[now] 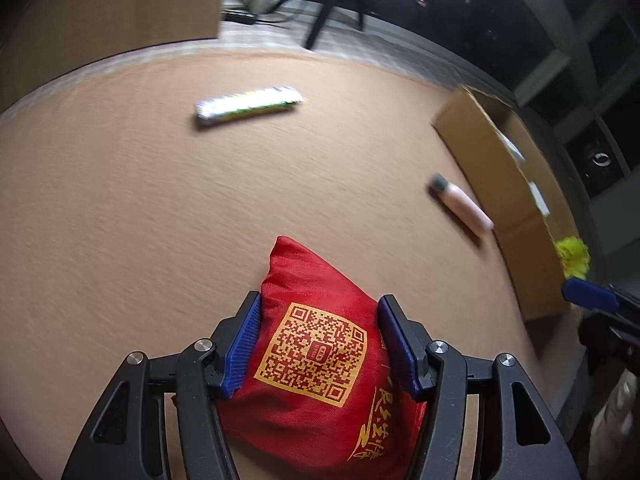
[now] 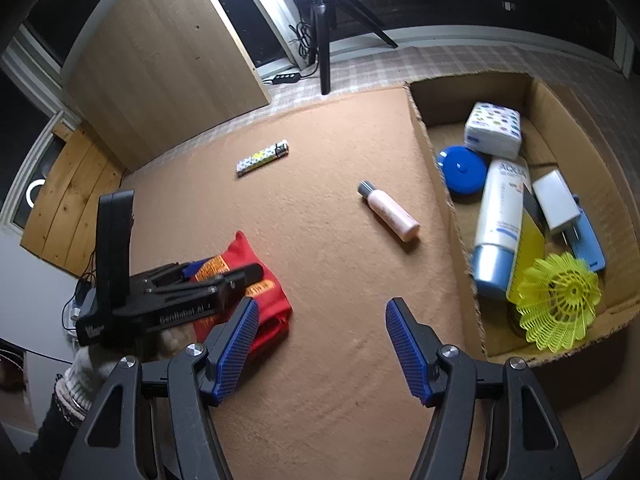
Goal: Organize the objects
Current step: 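Grasp the red cloth bag with the right tool and lift it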
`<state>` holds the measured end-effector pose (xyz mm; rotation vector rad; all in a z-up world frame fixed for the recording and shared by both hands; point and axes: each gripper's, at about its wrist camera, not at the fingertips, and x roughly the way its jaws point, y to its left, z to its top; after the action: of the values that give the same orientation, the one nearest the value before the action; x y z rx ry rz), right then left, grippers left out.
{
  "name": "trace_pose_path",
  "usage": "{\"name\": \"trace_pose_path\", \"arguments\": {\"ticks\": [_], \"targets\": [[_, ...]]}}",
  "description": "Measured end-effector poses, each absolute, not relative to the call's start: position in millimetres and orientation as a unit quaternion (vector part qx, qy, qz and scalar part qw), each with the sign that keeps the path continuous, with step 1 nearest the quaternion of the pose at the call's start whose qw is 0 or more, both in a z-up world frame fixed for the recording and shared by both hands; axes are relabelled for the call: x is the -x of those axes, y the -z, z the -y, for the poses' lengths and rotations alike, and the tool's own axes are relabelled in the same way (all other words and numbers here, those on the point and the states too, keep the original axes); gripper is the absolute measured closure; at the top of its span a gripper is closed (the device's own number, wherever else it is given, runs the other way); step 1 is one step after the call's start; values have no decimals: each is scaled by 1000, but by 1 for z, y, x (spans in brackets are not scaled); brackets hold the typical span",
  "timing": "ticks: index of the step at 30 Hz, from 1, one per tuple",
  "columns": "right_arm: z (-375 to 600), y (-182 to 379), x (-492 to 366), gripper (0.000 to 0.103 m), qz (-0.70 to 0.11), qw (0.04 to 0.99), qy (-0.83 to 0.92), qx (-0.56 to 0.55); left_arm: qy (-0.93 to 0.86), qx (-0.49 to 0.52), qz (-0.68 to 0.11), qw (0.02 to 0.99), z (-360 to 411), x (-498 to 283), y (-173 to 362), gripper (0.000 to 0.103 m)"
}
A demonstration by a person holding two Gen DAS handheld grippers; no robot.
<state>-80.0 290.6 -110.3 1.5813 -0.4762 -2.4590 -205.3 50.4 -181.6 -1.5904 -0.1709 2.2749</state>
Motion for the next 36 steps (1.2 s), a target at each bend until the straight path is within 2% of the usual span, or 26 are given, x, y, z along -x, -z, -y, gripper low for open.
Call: {"name": "trace_pose_path", "arguments": {"ticks": [8, 12, 15, 17, 21, 27, 36], "targets": [[-302, 117, 74, 41, 169, 89, 823, -535, -796, 560, 19, 231, -94, 181, 180, 40], [-305, 118, 74, 41, 174, 99, 823, -531, -799, 559, 12, 223, -98, 176, 171, 39], [-304, 118, 77, 41, 181, 117, 825, -523, -810, 547, 8, 211, -88, 168, 155, 37], [-303, 119, 79, 41, 182, 126, 826, -518, -818, 539, 8, 198, -76, 157, 145, 32], [-297, 120, 85, 41, 172, 146, 831, -508, -824, 536, 41, 180, -49, 136, 136, 30], [-276, 130, 104, 41, 135, 186, 814, -534, -802, 560, 100, 182, -40, 111, 151, 30], [-252, 165, 122, 41, 128, 235, 752, -602, -794, 567, 128, 181, -50, 106, 168, 30]]}}
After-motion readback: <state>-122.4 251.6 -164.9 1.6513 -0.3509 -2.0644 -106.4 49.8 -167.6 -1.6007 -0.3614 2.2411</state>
